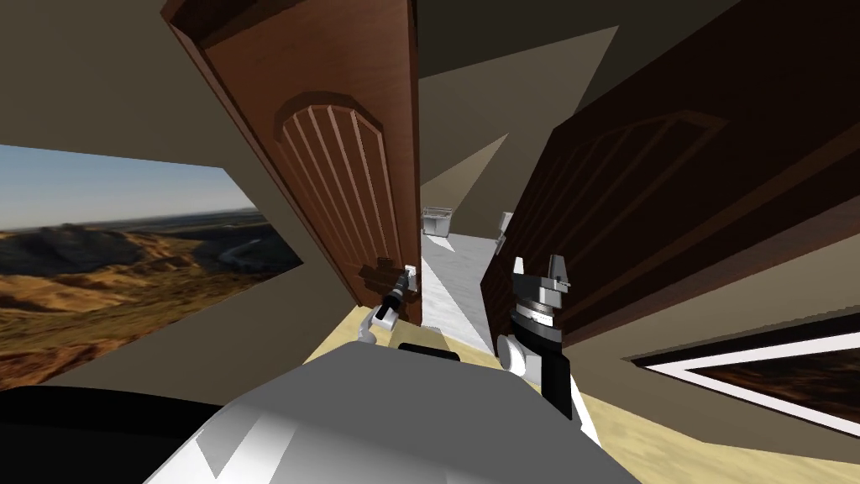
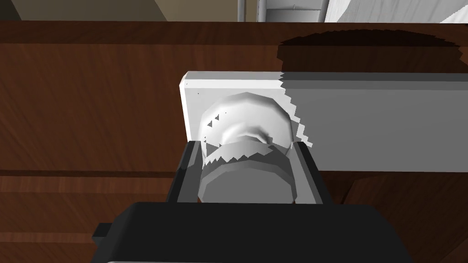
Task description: Push the door open
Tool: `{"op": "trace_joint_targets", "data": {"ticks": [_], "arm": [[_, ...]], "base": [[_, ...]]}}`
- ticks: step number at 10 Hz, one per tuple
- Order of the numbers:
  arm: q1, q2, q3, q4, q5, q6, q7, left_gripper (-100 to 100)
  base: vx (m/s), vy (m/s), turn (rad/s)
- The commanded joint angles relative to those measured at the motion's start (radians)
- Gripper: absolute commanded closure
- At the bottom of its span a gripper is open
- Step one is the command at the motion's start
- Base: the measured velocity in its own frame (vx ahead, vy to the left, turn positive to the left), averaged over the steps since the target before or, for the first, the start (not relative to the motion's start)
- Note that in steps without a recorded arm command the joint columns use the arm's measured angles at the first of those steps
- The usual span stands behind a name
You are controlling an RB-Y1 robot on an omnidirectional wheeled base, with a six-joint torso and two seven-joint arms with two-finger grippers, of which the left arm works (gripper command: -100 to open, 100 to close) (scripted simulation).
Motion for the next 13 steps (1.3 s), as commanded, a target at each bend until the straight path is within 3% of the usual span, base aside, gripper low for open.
{"op": "trace_joint_targets", "data": {"ticks": [1, 6, 13], "arm": [[-0.013, 0.005, 0.022, -0.004, 0.003, -0.008, -0.004, 100], [-0.025, 0.005, 0.079, 0.012, 0.010, -0.006, -0.017, 100], [-0.040, 0.002, 0.155, 0.034, 0.019, -0.003, -0.035, 100]], "base": [[0.163, -0.086, 0.042], [0.198, -0.085, 0.052], [0.122, -0.083, 0.061]]}}
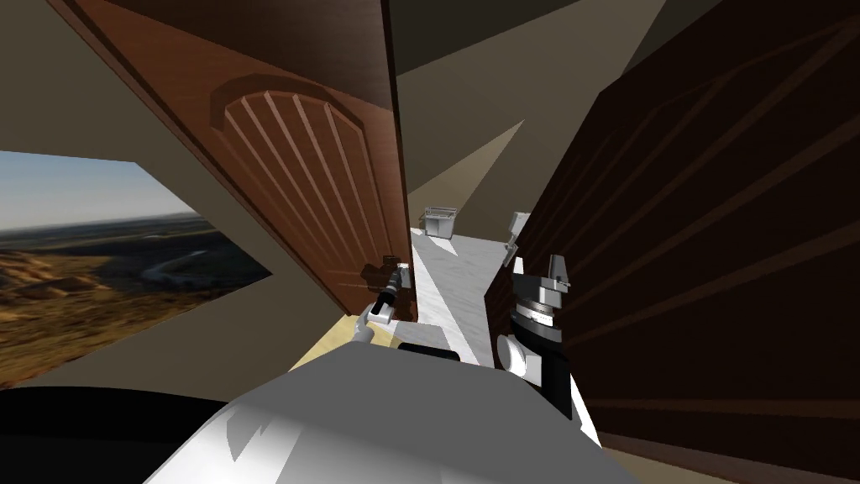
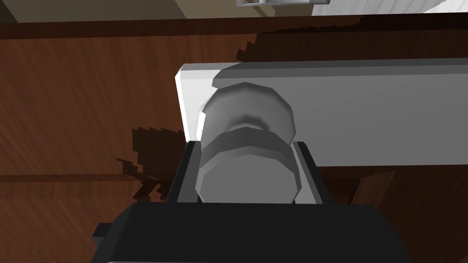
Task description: Push the door open
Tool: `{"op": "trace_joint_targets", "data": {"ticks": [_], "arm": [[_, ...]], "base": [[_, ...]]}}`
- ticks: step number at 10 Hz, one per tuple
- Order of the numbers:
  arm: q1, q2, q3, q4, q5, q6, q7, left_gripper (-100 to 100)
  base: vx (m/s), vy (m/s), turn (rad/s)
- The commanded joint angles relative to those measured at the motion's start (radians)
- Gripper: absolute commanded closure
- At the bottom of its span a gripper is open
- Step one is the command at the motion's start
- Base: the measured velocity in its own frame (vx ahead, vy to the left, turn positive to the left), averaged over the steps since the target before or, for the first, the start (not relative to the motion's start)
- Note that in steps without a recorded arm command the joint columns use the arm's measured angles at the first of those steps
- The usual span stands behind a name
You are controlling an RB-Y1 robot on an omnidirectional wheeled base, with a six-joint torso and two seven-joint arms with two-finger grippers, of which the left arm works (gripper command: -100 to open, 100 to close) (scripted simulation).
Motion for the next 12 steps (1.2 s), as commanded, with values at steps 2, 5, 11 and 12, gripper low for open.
{"op": "trace_joint_targets", "data": {"ticks": [2, 5, 11, 12], "arm": [[-0.004, 0.013, 0.043, -0.003, 0.008, -0.005, -0.003, 100], [-0.014, 0.006, 0.088, 0.010, 0.013, -0.004, -0.014, 100], [-0.027, -0.008, 0.155, 0.029, 0.021, -0.001, -0.030, 100], [-0.029, -0.011, 0.164, 0.032, 0.022, -0.001, -0.032, 100]], "base": [[0.167, -0.116, 0.077], [0.170, -0.120, 0.082], [0.167, -0.102, 0.069], [0.172, -0.065, 0.056]]}}
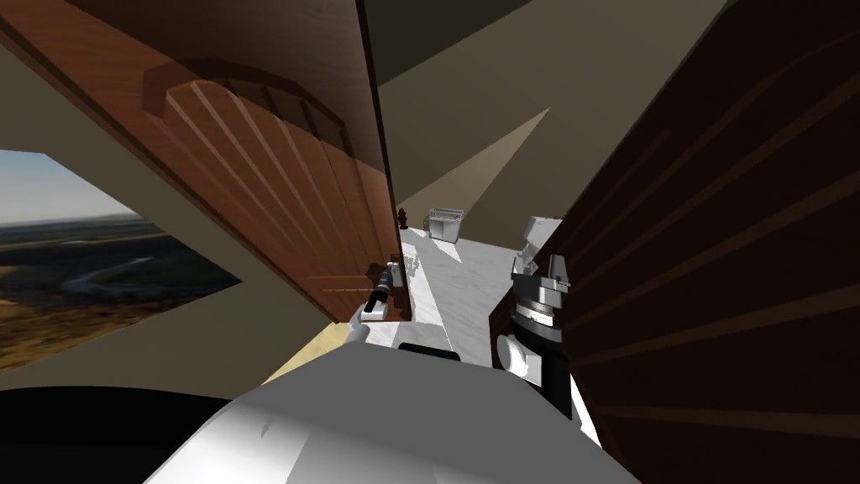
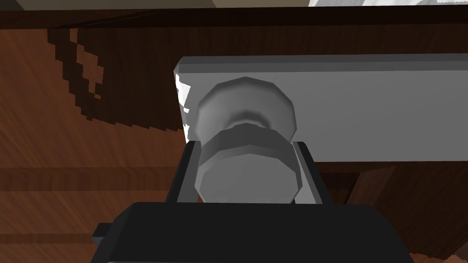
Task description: Push the door open
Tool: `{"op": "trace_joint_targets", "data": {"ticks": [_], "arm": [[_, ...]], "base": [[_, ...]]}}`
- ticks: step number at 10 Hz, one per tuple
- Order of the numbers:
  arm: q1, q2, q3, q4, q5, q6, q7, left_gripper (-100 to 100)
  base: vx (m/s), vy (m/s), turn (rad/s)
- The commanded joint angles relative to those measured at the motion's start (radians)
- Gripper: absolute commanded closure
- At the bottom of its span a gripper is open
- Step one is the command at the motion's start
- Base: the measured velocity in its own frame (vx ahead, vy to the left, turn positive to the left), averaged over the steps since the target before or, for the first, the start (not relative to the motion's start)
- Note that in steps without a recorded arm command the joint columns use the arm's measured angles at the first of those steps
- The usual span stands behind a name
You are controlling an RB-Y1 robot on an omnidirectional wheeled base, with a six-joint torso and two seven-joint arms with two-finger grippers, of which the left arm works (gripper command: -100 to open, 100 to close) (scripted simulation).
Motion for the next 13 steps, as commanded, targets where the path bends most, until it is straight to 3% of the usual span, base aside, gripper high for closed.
{"op": "trace_joint_targets", "data": {"ticks": [1, 3, 4, 13], "arm": [[-0.004, -0.003, 0.018, -0.003, 0.003, -0.001, -0.003, 100], [-0.002, -0.005, 0.022, 0.002, 0.002, -0.001, -0.006, 100], [0.004, 0.003, 0.047, -0.004, 0.025, -0.003, -0.023, 100], [0.046, 0.022, 0.165, -0.033, 0.146, -0.005, -0.123, 100]], "base": [[0.186, -0.093, 0.062], [0.119, -0.074, 0.054], [0.101, -0.005, -0.044], [0.176, -0.021, -0.041]]}}
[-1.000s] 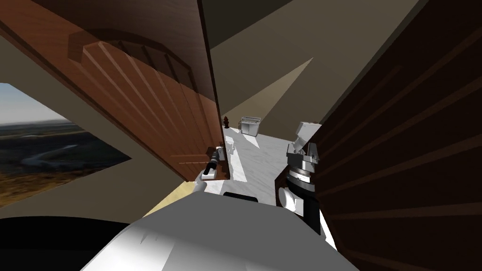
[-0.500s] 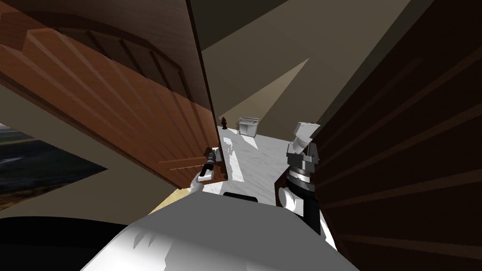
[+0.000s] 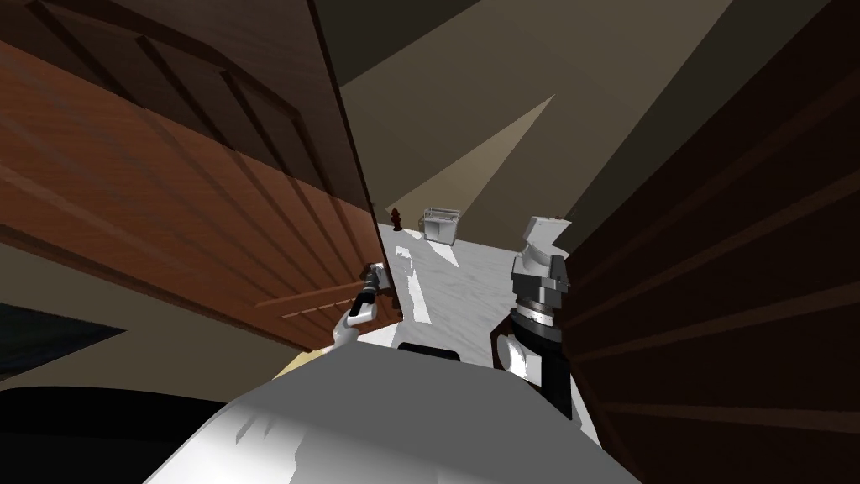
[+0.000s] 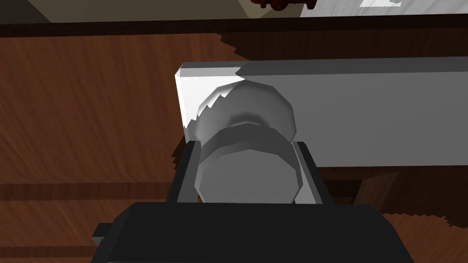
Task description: Push the door open
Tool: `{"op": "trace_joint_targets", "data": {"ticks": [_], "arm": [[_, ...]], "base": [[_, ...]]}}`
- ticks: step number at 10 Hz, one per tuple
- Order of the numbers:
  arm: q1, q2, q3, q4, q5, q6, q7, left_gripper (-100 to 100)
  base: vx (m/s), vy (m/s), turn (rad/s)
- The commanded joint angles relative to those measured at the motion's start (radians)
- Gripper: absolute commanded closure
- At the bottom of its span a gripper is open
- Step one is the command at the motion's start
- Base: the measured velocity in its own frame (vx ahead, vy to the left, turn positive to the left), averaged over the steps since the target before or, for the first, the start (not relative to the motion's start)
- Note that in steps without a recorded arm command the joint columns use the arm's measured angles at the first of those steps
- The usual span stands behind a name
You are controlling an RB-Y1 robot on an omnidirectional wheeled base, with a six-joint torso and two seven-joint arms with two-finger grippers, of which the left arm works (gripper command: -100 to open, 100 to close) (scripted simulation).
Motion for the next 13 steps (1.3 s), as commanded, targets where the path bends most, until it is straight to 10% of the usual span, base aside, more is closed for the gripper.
{"op": "trace_joint_targets", "data": {"ticks": [1, 13], "arm": [[0.018, 0.006, 0.036, -0.016, 0.029, -0.005, -0.027, 100], [0.065, 0.003, 0.168, -0.049, 0.164, -0.007, -0.138, 100]], "base": [[0.178, -0.033, -0.045], [0.122, -0.013, -0.028]]}}
